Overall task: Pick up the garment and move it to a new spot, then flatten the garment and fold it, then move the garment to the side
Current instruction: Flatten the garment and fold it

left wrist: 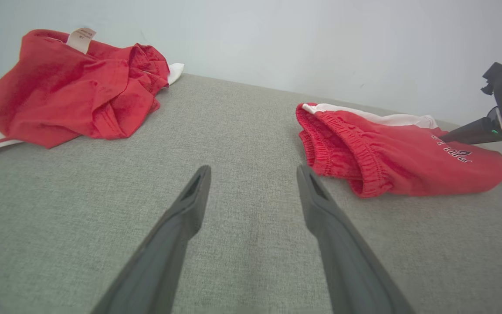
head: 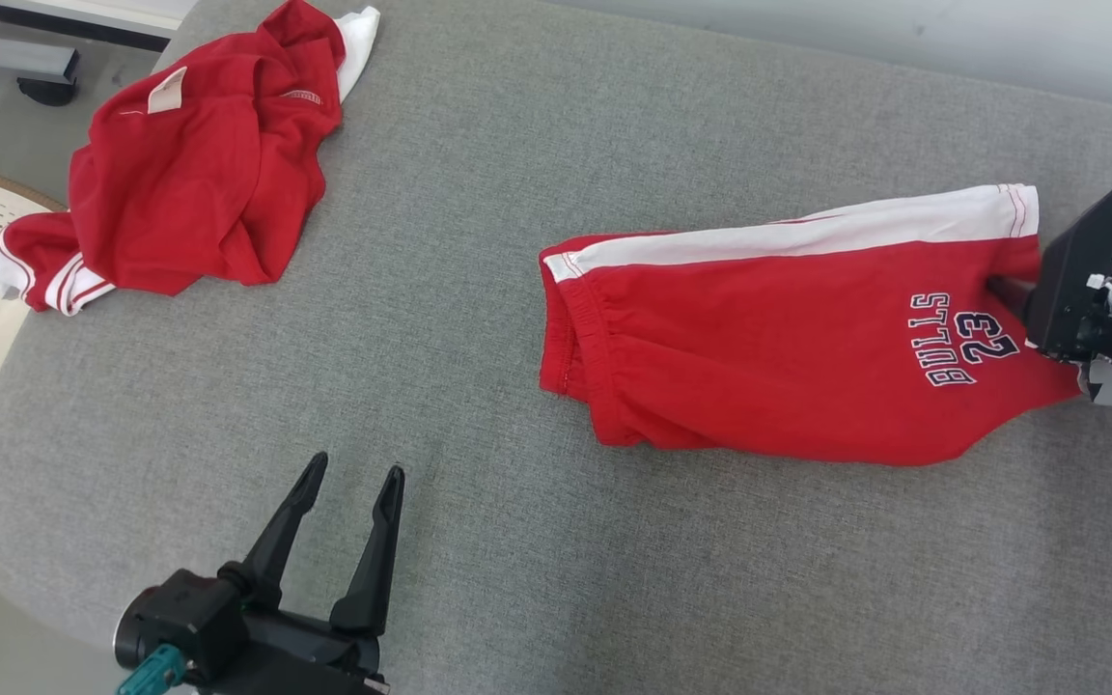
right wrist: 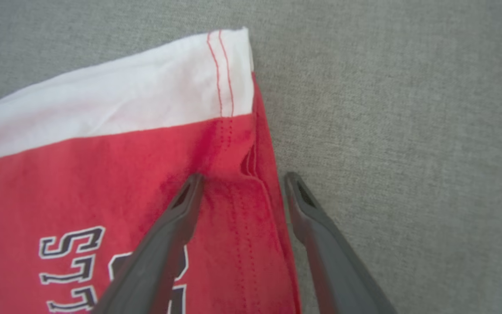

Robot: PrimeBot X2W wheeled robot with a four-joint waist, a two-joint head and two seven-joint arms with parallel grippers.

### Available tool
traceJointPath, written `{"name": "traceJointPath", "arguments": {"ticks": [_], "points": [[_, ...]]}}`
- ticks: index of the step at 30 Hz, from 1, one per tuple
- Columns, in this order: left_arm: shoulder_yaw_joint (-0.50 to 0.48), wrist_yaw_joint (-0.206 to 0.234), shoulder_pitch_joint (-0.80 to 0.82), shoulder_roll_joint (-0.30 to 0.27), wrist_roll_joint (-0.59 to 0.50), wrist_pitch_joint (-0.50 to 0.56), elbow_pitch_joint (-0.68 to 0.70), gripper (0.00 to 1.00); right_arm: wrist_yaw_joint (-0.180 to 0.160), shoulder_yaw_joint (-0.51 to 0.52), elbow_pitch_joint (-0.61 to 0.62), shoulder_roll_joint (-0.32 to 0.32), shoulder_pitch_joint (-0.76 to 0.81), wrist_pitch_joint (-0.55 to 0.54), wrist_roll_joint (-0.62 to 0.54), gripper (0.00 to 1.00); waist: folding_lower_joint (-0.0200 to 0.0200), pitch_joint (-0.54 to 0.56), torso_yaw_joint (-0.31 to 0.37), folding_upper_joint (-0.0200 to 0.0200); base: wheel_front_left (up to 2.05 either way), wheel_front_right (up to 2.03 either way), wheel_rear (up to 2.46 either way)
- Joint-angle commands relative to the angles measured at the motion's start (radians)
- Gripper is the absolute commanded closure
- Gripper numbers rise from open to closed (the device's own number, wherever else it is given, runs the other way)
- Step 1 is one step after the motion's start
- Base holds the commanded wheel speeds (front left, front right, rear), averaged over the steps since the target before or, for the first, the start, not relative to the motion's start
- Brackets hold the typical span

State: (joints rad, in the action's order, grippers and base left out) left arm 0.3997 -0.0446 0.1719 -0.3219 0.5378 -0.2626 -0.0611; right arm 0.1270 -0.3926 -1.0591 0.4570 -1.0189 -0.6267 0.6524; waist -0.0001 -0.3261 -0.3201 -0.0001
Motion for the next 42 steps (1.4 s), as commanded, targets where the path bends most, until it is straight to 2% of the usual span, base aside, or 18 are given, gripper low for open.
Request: {"name": "traceJointPath", "arguments": {"ticks": [1, 2, 13, 28, 37, 42], "points": [[-0.007, -0.007, -0.008, 0.005, -0.011, -0.004, -0.009, 0.0, 0.007, -0.018, -0.01, -0.042, 0.064, -0.022, 0.001, 0.82, 0.0001, 0.005, 0.001, 0.0001, 0.0, 0.0, 0.0], [-0.009, -0.007, -0.01, 0.009, -0.013, -0.004, -0.012, 0.0, 0.007, -0.019, -0.001, -0.037, 0.068, -0.017, -0.001, 1.0, 0.0001, 0.008, 0.003, 0.0001, 0.0, 0.0, 0.0], [-0.007, -0.032, -0.026, 0.022, -0.016, -0.004, -0.056, 0.0, 0.003, 0.036, -0.01, 0.038, 0.079, 0.079, -0.077, 1.0, 0.0001, 0.062, 0.05, 0.0001, 0.0, 0.0, 0.0], [0.007, -0.024, -0.054, 0.02, 0.009, 0.016, -0.083, 0.0, 0.003, 0.15, -0.106, 0.095, 0.118, 0.227, -0.221, 1.0, 0.0001, 0.173, 0.128, 0.0001, 0.0, 0.0, 0.0], [0.02, -0.023, -0.047, 0.018, 0.015, 0.027, -0.077, 0.0, 0.003, 0.147, -0.077, 0.022, 0.082, 0.208, -0.279, 1.0, 0.0001, 0.19, 0.136, 0.0001, 0.0, 0.0, 0.0], [0.029, -0.032, -0.045, 0.021, 0.02, 0.027, -0.077, 0.0, 0.003, 0.117, -0.02, -0.055, 0.078, 0.161, -0.305, 1.0, 0.0001, 0.196, 0.118, 0.0001, 0.0, 0.0, 0.0]]}}
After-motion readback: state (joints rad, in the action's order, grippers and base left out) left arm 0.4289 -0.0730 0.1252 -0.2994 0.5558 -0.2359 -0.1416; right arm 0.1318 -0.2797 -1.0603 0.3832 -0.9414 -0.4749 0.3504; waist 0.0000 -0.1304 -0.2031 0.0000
